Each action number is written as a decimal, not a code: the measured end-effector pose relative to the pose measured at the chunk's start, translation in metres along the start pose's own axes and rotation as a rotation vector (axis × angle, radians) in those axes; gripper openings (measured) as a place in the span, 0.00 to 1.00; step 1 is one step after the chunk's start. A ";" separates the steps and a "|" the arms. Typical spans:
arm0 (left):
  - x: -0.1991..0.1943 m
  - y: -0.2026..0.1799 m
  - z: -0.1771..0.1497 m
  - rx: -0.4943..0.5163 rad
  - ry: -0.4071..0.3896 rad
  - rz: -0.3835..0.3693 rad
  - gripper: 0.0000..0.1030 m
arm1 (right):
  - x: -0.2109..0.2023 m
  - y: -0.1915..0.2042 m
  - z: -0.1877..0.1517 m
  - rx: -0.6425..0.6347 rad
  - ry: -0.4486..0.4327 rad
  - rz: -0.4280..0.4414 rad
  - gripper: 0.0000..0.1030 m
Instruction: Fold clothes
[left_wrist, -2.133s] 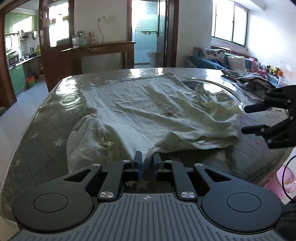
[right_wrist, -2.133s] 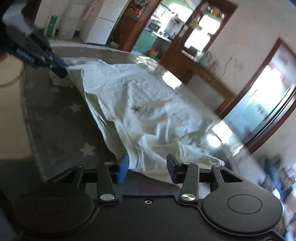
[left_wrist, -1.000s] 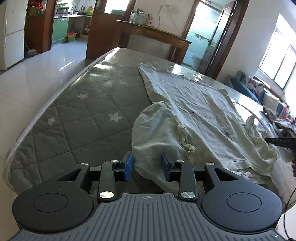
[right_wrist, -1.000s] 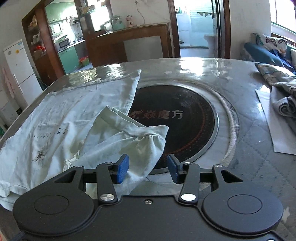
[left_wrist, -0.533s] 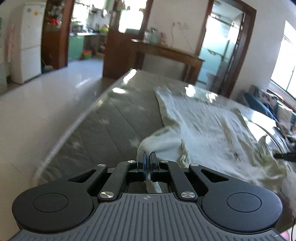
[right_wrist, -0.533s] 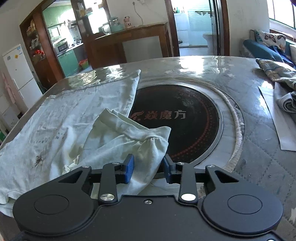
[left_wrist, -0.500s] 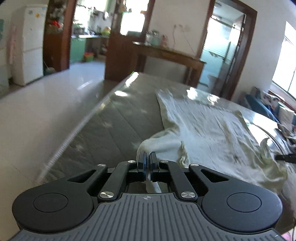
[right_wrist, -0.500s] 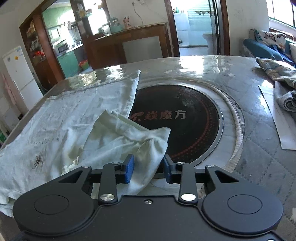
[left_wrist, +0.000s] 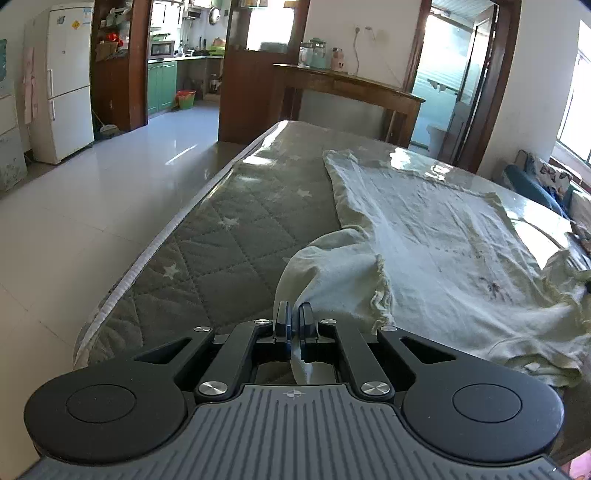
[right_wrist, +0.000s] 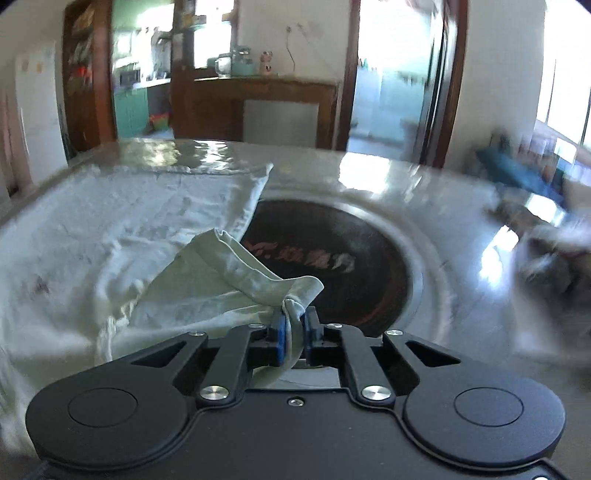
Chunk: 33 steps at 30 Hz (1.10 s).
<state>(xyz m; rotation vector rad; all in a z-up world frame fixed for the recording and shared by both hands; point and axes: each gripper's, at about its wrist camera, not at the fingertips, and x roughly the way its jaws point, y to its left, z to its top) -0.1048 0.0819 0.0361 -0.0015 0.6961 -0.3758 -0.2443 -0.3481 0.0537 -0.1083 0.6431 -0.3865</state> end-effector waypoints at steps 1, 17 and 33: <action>0.002 -0.001 -0.001 0.005 0.003 0.001 0.05 | -0.001 0.001 -0.001 -0.009 0.000 -0.007 0.10; 0.006 0.014 -0.002 -0.029 0.023 -0.012 0.18 | -0.030 -0.033 -0.036 0.118 0.093 -0.010 0.53; -0.011 0.018 0.005 -0.022 -0.002 0.011 0.32 | -0.055 -0.010 0.013 0.069 -0.105 0.084 0.62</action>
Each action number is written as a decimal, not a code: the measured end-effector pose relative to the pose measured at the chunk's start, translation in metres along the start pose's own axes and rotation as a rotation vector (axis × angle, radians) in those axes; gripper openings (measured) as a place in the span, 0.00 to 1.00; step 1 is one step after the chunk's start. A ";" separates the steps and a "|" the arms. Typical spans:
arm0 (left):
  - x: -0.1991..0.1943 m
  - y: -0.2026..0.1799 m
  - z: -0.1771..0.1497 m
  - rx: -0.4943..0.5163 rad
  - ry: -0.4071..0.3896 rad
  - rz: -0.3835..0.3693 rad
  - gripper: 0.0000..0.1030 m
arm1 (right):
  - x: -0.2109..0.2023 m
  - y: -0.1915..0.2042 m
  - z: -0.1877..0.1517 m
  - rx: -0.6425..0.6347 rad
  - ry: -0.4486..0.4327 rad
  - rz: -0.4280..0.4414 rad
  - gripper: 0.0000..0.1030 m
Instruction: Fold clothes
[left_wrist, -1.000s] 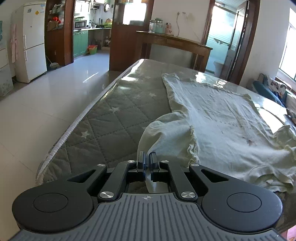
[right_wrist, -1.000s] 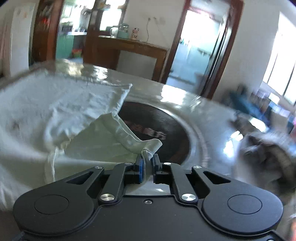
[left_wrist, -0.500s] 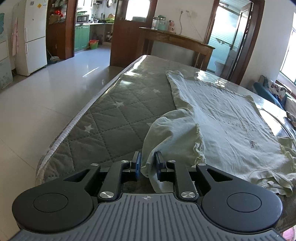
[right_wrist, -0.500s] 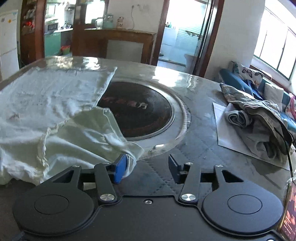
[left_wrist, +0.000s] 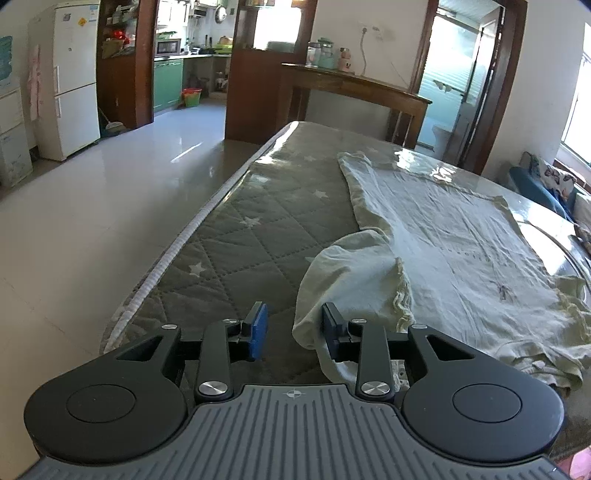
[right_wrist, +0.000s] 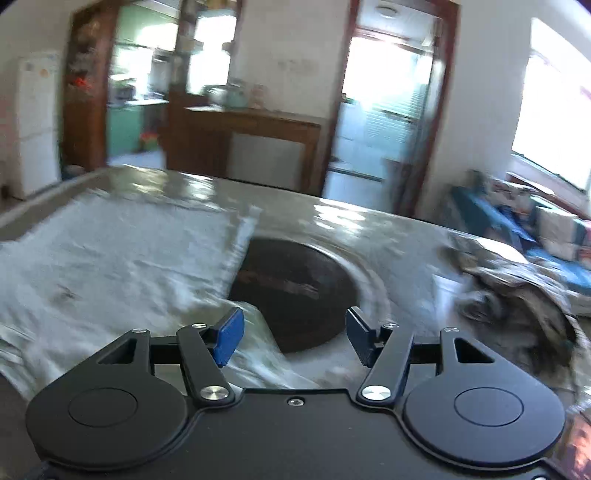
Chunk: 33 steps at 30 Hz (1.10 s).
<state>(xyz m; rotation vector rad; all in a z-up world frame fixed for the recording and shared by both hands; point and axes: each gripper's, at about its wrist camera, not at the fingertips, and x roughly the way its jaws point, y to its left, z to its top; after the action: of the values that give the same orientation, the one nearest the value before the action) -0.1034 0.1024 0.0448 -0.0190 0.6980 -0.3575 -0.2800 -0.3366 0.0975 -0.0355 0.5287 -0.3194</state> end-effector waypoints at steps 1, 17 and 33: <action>0.000 -0.001 0.001 0.001 -0.001 0.004 0.32 | 0.004 0.005 0.003 -0.005 -0.004 0.024 0.62; -0.014 0.010 0.004 -0.006 -0.012 0.015 0.37 | 0.113 0.023 -0.009 0.129 0.203 0.205 0.54; -0.027 -0.013 0.012 0.043 -0.067 -0.041 0.41 | 0.065 0.013 -0.013 0.102 0.158 0.179 0.58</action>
<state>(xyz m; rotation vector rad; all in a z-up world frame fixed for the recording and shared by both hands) -0.1190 0.0977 0.0730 -0.0050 0.6245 -0.4096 -0.2299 -0.3434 0.0533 0.1360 0.6669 -0.1740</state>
